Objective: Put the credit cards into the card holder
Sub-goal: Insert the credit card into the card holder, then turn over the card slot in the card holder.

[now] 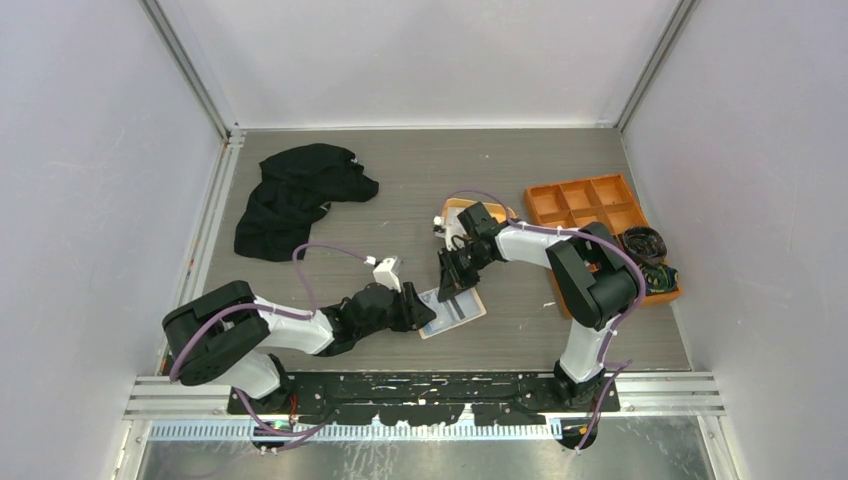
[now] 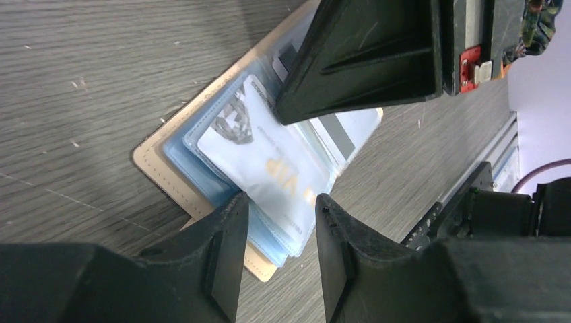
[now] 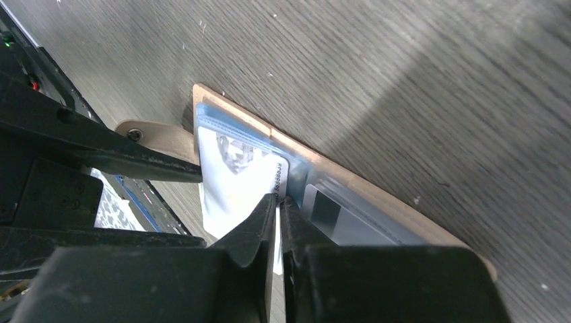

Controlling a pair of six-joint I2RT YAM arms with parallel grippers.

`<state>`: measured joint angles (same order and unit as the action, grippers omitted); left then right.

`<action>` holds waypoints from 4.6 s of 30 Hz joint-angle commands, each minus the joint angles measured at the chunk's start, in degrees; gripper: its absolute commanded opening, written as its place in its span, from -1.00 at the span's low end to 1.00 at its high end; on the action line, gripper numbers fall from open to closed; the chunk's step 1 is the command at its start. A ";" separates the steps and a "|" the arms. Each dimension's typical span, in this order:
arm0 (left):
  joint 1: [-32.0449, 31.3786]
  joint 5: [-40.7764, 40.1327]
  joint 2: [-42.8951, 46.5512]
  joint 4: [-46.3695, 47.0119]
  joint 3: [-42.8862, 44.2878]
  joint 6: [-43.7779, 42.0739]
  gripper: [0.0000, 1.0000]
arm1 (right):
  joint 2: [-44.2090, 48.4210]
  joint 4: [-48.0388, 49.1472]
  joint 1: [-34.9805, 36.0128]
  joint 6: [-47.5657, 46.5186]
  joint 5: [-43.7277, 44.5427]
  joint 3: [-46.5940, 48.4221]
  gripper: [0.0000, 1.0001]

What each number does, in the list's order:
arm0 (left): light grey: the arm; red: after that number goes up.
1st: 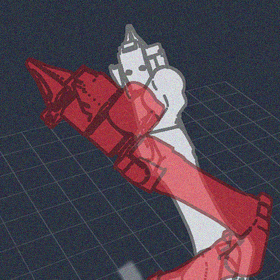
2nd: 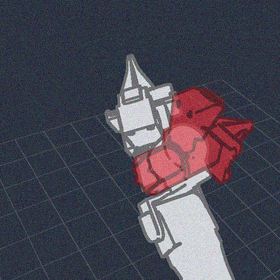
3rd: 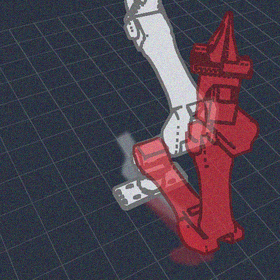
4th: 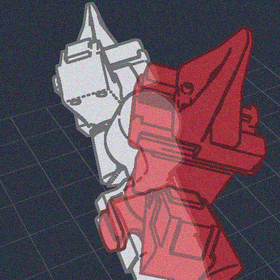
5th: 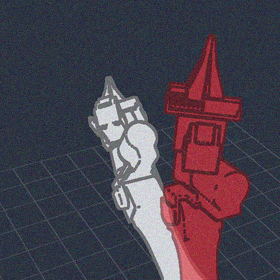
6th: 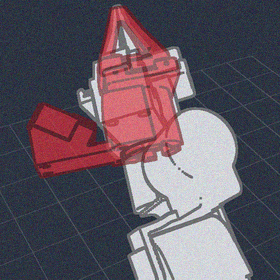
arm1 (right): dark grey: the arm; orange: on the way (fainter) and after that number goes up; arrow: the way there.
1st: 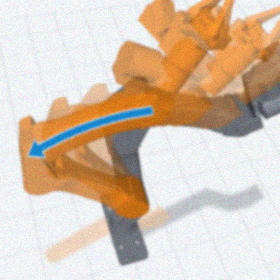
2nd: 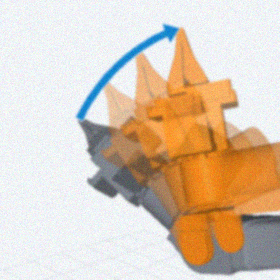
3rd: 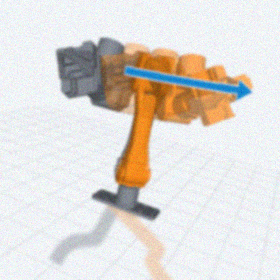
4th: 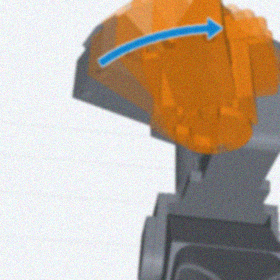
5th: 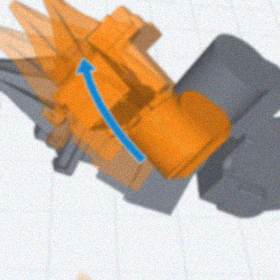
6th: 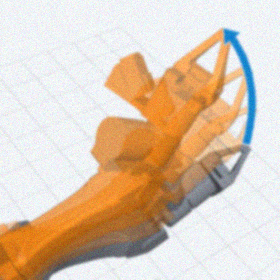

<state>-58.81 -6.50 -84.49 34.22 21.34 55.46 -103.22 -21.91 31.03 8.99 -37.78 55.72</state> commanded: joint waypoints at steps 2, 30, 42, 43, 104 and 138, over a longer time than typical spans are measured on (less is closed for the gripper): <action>-0.26 3.59 -2.42 11.32 0.29 1.16 -0.15 | 3.15 1.03 -0.04 1.27 -6.60 1.48 -0.75; -0.24 -2.34 -4.20 17.97 -2.18 3.84 -0.02 | 8.74 -5.51 -3.25 -6.28 2.98 3.07 -0.60; -0.25 -6.41 7.70 9.76 -5.87 1.73 -0.05 | 12.39 -13.64 -1.99 -21.86 5.54 4.33 -0.80; -0.20 -6.42 8.16 9.78 -6.14 1.86 -0.05 | 11.46 -14.22 -1.37 -21.87 5.53 4.57 -0.82; 1.13 -2.03 2.32 3.72 -2.61 2.26 -0.42 | 11.10 -7.10 8.68 -61.64 12.89 -2.25 -0.74; 1.85 -5.80 2.85 19.96 -11.14 9.13 -0.22 | 5.18 -13.87 13.13 -48.03 6.22 4.52 -0.70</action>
<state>-57.23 -9.04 -84.66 48.84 12.03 63.64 -97.78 -35.77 43.88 -43.35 -28.47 58.00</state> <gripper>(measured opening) 0.393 0.146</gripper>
